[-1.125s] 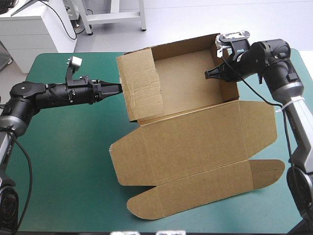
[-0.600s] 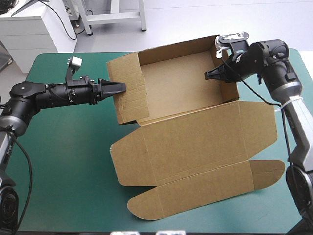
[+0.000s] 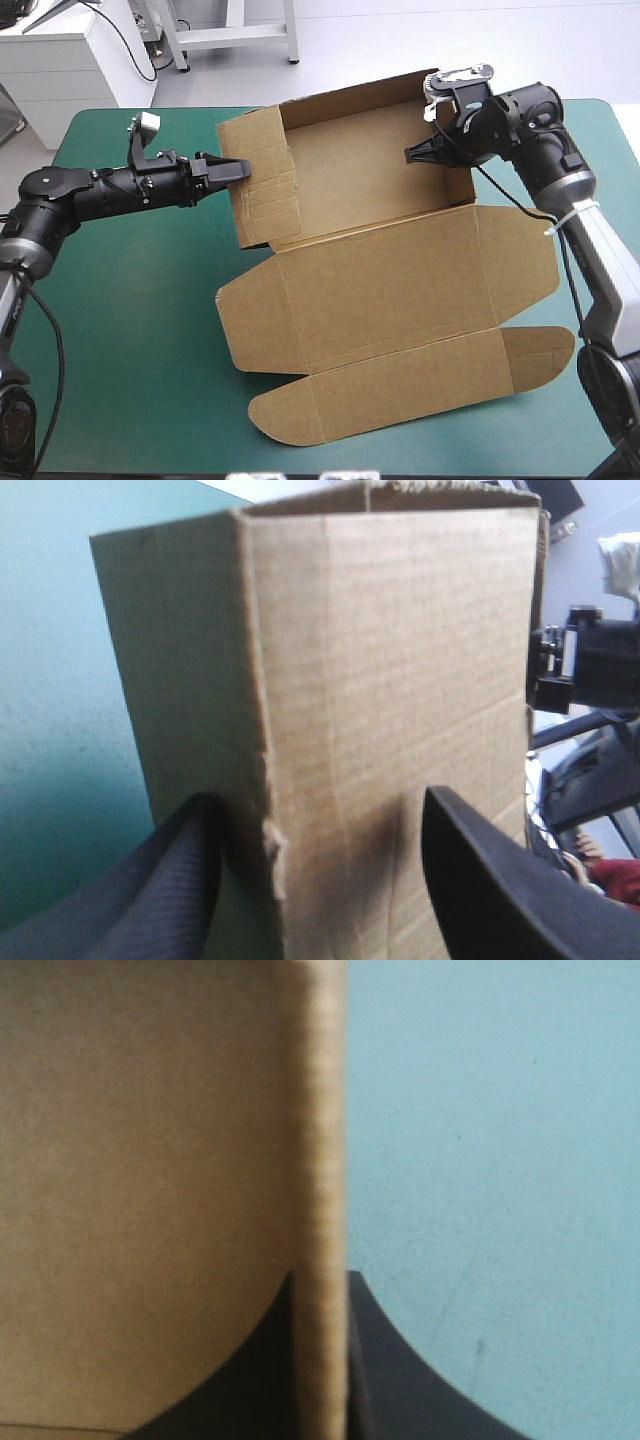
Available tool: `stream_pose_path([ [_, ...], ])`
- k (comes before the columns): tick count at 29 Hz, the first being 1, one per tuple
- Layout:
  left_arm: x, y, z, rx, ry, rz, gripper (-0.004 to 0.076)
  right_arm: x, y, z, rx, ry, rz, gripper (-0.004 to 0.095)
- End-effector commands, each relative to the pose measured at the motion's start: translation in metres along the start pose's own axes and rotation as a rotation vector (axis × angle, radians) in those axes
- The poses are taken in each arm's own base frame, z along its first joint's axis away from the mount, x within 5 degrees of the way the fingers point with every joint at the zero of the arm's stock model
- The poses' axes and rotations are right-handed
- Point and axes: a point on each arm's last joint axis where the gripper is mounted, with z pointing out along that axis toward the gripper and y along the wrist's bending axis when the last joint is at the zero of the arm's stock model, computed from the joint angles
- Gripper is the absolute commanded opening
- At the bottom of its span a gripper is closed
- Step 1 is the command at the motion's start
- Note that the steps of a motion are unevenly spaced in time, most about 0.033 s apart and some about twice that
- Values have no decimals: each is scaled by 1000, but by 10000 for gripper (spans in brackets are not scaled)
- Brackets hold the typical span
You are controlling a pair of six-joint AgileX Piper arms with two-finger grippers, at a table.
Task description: Fold the box
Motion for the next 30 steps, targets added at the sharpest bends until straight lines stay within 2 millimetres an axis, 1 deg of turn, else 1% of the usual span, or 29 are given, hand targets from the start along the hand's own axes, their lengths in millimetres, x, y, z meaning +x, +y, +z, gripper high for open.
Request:
stream_pose_path([
  [1,-2,-35,-9,-1,-65,54,421,-12,3,-30,10,-138,-5,-13],
  [4,2,-45,-5,-111,-83,93,421,-13,5,-32,5,-144,5,-13],
  [5,5,-51,-1,-148,-97,93,421,-14,5,-36,3,-149,19,-13],
  [13,19,-66,24,-239,-99,87,421,-22,4,-58,-5,-177,23,-13],
  [16,24,-71,32,-282,-113,92,421,-22,3,-61,5,-169,16,-13],
  [19,25,-74,35,-292,-133,94,421,-20,3,-61,7,-150,1,-13],
  [22,25,-75,36,-292,-142,99,421,-20,8,-62,25,-150,-29,-13],
  [26,23,-75,36,-293,-165,102,421,-20,22,-65,88,-168,-102,-13],
  [30,22,-75,35,-294,-173,104,421,-19,33,-68,121,-186,-125,-13],
])
